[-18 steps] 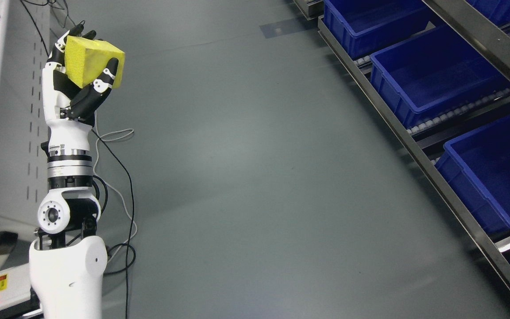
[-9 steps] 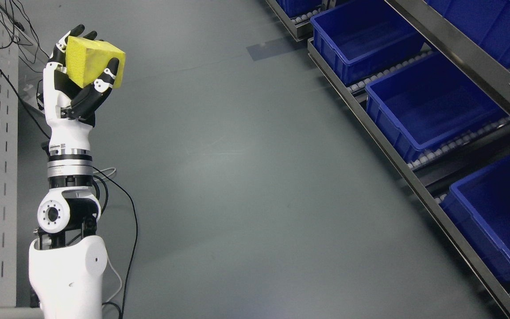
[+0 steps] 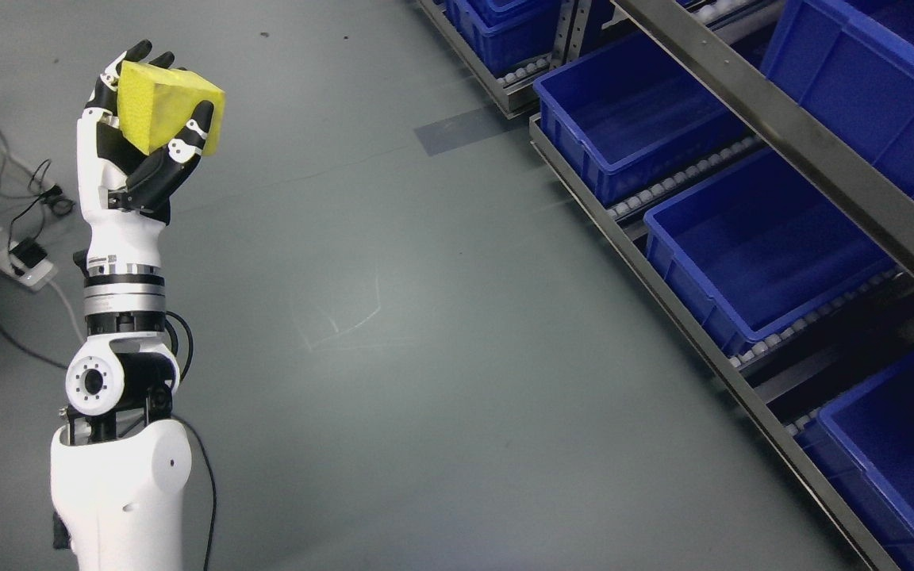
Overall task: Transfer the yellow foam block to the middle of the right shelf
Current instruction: 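Hold the cube up in the left hand while turning toward the blue-bin shelf, then reach the left hand over a middle-shelf blue bin and release the cube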
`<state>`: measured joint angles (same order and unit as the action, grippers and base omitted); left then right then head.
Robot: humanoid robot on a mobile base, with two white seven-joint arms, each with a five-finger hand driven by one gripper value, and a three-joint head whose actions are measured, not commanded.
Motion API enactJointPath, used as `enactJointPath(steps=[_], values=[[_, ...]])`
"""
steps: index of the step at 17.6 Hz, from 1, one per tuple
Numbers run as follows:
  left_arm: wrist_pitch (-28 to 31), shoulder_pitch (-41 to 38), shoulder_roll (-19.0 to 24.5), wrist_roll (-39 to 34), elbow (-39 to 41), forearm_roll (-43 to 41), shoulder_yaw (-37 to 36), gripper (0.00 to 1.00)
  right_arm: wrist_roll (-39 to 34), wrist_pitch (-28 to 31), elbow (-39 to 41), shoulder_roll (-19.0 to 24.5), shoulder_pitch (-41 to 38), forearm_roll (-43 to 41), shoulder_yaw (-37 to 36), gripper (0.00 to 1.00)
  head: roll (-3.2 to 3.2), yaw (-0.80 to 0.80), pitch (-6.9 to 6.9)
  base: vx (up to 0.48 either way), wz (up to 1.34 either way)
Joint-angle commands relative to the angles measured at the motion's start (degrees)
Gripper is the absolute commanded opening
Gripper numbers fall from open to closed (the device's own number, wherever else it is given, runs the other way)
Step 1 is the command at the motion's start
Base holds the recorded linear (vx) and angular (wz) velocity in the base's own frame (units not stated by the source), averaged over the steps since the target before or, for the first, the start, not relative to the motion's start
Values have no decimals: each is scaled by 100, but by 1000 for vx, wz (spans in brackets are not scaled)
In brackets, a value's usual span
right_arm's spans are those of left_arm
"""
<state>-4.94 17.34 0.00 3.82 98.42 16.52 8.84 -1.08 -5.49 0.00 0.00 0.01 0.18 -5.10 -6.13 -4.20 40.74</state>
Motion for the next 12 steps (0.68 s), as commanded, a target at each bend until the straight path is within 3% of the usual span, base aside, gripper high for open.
enactJointPath(steps=[1, 12], values=[[19, 112, 193, 4, -16, 0, -5, 41, 3, -4, 100, -100, 16, -18, 0, 100, 0, 0, 0, 385, -367], [19, 218, 219, -5, -42, -9, 4, 41, 3, -4, 100, -100, 8, -18, 0, 100, 0, 0, 0, 319, -758]])
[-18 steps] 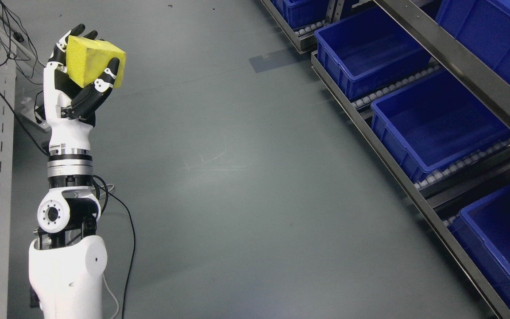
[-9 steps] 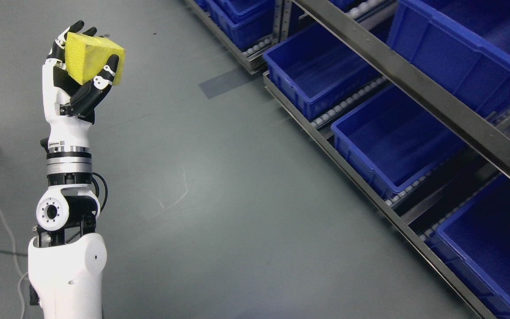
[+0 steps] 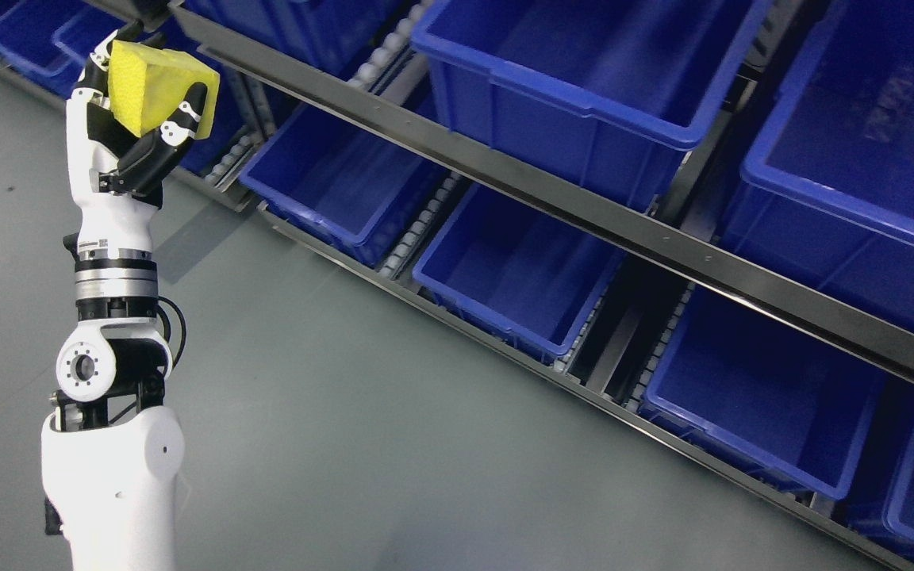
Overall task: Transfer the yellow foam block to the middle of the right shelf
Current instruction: 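Reach the left hand over a middle-shelf blue bin and release the cube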
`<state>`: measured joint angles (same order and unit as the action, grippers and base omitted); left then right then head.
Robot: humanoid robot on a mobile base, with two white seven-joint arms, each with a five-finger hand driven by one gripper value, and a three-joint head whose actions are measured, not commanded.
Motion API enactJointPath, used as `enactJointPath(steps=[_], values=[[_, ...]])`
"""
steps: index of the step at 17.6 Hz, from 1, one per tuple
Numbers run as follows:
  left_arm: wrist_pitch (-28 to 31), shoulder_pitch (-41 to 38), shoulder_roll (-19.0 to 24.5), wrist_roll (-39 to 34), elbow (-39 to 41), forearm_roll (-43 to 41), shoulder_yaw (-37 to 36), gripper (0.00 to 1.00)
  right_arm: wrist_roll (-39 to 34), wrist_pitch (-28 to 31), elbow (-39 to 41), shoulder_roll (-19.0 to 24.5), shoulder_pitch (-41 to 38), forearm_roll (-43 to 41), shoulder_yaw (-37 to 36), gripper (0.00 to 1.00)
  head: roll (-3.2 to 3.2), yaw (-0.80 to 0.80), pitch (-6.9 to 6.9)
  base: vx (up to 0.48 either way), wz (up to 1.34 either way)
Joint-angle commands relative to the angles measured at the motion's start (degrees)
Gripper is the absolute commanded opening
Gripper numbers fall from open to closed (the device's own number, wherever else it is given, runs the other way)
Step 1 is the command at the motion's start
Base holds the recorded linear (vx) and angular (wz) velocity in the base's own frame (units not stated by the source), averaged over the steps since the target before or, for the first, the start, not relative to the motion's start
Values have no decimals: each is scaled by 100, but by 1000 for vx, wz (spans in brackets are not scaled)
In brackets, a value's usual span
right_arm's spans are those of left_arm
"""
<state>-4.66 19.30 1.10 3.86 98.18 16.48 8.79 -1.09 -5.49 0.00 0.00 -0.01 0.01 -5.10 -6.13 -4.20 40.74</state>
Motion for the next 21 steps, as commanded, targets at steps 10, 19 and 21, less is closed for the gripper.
enactJointPath(steps=[10, 19, 21], values=[[385, 1917, -10, 177, 8, -4, -1335, 41, 3, -4, 100, -100, 18, -1, 0, 100, 0, 0, 0, 224, -476], [1949, 2262, -10, 151, -370, -4, -2478, 48, 3, -4, 100, -100, 9, -1, 0, 100, 0, 0, 0, 138, -102], [2432, 2323, -10, 133, -370, -4, -2479, 64, 3, -4, 100, -100, 9, -1, 0, 100, 0, 0, 0, 95, -78]])
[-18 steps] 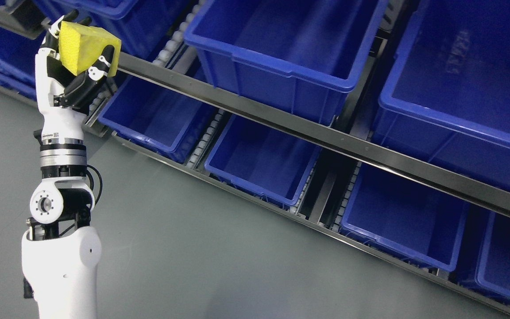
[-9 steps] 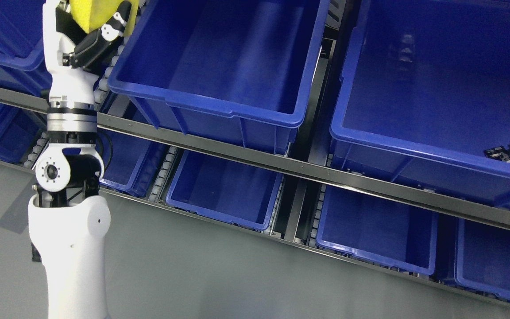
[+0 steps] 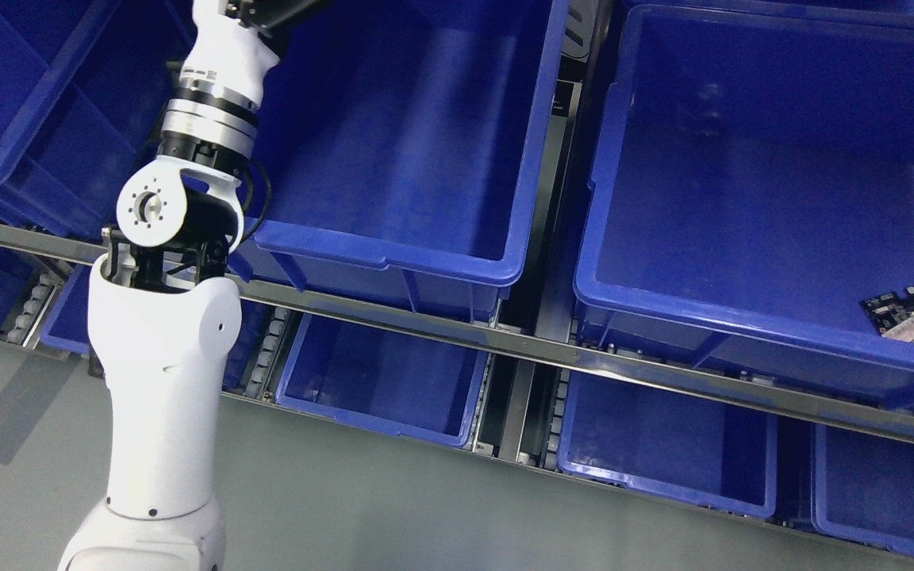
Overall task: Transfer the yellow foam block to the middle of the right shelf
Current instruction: 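Reach the left hand over a middle-shelf blue bin and release the cube, then withdraw the open left hand upward from the bin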
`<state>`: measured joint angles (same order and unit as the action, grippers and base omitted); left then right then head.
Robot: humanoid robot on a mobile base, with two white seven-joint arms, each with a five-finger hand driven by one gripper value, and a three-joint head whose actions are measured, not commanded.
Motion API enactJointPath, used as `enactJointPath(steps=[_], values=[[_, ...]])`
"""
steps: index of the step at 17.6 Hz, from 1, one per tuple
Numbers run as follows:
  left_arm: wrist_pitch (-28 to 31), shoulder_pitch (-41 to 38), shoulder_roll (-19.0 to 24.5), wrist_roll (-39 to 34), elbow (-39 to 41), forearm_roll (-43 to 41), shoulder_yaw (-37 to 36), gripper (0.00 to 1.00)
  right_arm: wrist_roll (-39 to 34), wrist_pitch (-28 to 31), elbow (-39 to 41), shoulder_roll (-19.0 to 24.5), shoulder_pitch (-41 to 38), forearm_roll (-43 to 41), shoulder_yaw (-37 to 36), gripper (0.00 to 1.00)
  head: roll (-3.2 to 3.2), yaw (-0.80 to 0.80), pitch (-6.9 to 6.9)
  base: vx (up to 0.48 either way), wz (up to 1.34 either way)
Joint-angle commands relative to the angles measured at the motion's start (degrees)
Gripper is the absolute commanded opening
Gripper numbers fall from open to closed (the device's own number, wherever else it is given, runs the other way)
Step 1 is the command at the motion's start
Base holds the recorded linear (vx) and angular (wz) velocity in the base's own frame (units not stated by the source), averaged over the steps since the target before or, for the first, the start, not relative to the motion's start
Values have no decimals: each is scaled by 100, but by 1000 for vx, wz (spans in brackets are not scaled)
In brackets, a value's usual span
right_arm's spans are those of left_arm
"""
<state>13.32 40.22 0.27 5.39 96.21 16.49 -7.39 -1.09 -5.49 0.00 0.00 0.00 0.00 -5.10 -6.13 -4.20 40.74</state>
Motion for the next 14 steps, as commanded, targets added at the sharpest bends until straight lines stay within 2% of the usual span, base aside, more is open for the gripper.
enactJointPath(steps=[1, 3, 6, 9, 10, 13, 14], values=[[967, 249, 73, -20, -173, -5, -852, 78, 3, -4, 100, -100, 9, 0, 0, 100, 0, 0, 0, 64, -32], [1504, 267, 73, -29, -173, -57, -843, 98, 3, -4, 100, -100, 9, 0, 0, 100, 0, 0, 0, 66, -23], [1586, 302, 73, -20, -164, -102, -729, 100, 3, -4, 100, -100, 9, 0, 0, 100, 0, 0, 0, 49, -34], [1271, 338, 73, 50, -120, -93, -404, 100, 3, -4, 100, -100, 9, 0, 0, 100, 0, 0, 1, 29, -19], [1078, 320, 73, 50, -120, -93, -299, 100, 3, -4, 100, -100, 9, 0, 0, 100, 0, 0, 1, 0, 0], [-833, 58, 73, 50, -94, -93, -297, 100, 3, -4, 100, -100, 9, 0, 0, 100, 0, 0, 0, -11, -18], [-1031, -40, 73, 50, -59, -93, -324, 100, 3, -4, 100, -100, 18, 0, 0, 100, 0, 0, 1, -36, -22]])
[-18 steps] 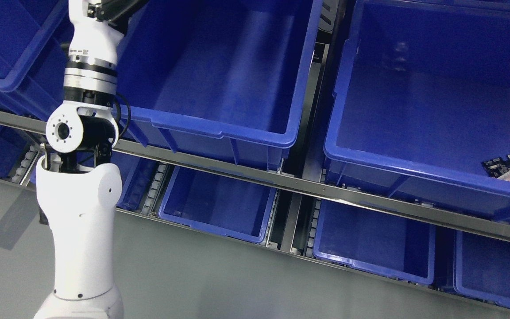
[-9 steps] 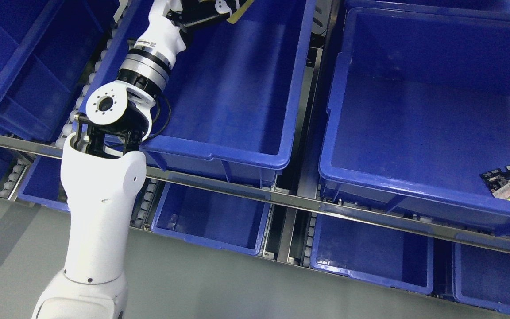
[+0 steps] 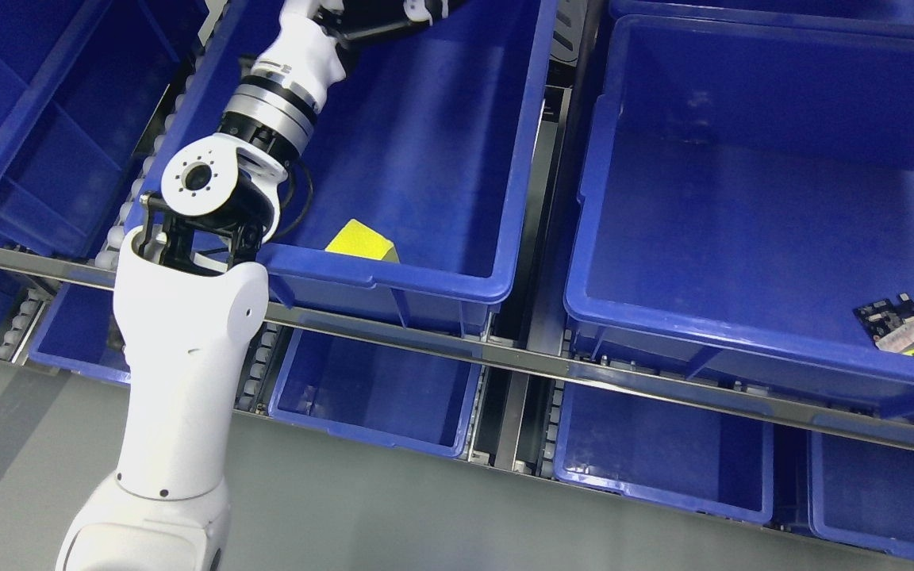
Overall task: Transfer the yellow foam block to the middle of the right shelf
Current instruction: 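Withdraw the open left hand upward from the bin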
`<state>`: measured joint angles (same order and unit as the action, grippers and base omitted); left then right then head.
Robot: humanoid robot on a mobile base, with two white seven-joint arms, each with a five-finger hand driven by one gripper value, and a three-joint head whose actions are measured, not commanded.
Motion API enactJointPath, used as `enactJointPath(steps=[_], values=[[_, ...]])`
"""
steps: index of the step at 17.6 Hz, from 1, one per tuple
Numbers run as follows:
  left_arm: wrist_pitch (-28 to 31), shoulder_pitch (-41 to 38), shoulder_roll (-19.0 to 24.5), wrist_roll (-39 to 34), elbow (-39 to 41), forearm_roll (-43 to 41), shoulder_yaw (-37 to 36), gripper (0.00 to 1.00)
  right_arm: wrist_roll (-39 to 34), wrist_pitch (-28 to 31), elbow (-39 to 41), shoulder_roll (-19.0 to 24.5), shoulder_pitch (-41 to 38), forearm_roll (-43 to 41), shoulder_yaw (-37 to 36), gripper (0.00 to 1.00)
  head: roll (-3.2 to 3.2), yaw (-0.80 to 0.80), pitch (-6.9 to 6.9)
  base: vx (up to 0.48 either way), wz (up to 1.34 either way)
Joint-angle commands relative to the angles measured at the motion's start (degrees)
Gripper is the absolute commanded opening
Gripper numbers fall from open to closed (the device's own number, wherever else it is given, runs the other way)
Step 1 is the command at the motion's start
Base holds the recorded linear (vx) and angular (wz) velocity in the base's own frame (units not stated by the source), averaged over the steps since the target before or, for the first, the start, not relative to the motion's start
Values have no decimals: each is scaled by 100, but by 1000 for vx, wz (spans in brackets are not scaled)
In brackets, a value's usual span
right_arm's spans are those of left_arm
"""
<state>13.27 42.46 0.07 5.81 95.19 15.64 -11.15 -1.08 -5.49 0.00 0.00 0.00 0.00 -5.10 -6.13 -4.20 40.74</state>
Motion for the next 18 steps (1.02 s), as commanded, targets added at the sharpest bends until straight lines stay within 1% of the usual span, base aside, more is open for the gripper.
enactJointPath(steps=[1, 6, 13, 18], values=[[-1011, -334, 93, -9, 209, -8, 69, 100, 3, -4, 100, -100, 9, 0, 0, 100, 0, 0, 0, -36, -22], [-1020, -510, 93, -150, 342, -8, 368, 100, 3, -4, 100, -100, 9, 0, 0, 100, 0, 0, 0, -32, -20], [-1002, -809, 93, -159, 351, -8, 447, 100, 3, -4, 100, -100, 9, -9, 0, 100, 0, 0, 1, -28, 26], [-809, -1082, 93, -106, 351, -8, 386, 100, 3, -4, 100, -100, 9, 0, 0, 100, 0, 0, 1, -75, 50]])
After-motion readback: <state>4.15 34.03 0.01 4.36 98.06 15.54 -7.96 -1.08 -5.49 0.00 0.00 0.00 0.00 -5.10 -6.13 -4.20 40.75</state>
